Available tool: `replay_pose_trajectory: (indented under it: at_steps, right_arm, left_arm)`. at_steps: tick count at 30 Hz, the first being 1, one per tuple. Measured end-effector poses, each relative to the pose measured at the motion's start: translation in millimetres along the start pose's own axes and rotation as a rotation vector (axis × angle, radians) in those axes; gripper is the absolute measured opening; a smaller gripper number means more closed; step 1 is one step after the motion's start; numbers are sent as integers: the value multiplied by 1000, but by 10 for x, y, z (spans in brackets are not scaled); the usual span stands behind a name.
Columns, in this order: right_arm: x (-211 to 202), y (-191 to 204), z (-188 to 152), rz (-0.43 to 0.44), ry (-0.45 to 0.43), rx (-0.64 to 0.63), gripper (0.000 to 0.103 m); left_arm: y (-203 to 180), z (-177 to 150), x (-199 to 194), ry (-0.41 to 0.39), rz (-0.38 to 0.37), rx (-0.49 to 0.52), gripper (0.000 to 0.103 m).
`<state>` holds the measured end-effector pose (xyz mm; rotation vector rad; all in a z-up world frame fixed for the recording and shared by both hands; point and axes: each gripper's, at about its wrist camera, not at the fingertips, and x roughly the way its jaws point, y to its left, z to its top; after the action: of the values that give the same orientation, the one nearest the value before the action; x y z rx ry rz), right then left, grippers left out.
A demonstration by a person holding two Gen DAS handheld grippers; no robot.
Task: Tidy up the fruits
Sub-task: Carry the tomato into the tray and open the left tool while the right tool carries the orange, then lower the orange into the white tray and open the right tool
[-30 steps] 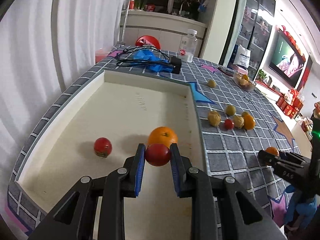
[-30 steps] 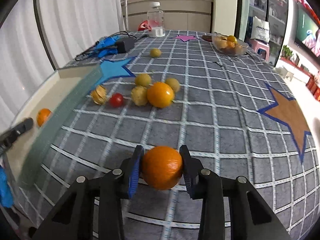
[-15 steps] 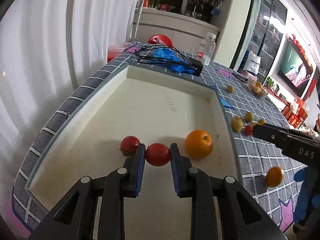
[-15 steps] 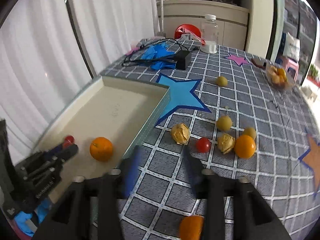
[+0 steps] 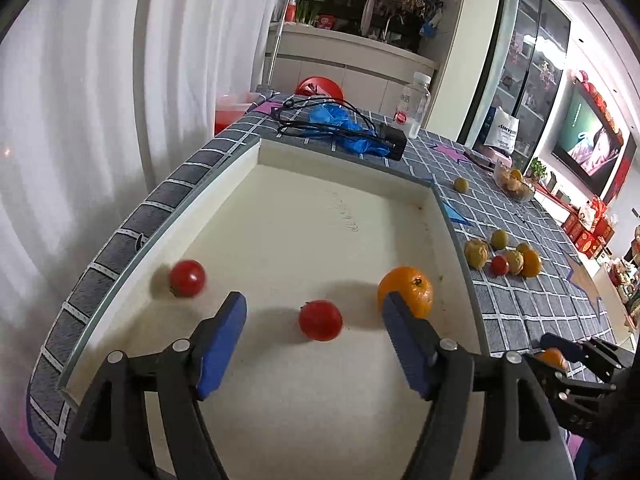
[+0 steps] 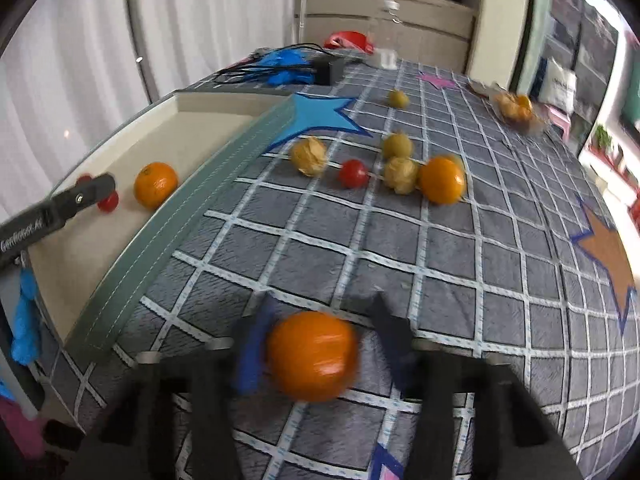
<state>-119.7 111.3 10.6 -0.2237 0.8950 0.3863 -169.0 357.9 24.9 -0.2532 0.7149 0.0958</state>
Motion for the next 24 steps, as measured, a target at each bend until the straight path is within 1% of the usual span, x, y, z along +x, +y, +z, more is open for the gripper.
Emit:
replay_pose_trajectory:
  at_steps: [5,8,10,15,18,21,23,24]
  right_arm:
    - [27,24,56,76,20,36,40]
    - [18,-29,186,128,22,87,40]
    - [-54,28,290,156,7,98,40]
    - [-130,379,653,220,-43,42,40]
    - [-18,649,861,265,-35,17,40]
    - [95,844,976,271,-25,-7,41]
    - [182,906,1038,260,-16,-19,54]
    - [197,906,1043,260,-12,-13,78]
  left_arm:
    - [56,-21,-36,-4,0,-18,74]
    - [73,-25,-50,-7,1,-21,74]
    - [57,-34,-65,-13,7,-12,75]
    - [40,-65,-107,-18,8,-12,75]
    - [57,-80,-128,-19,16,-15,75]
    - [93,-104,-159,-19,29,-15,76]
    - [103,-115,-170,-18,42,-7,77]
    - [101,-121,-175,-19,54,0,77]
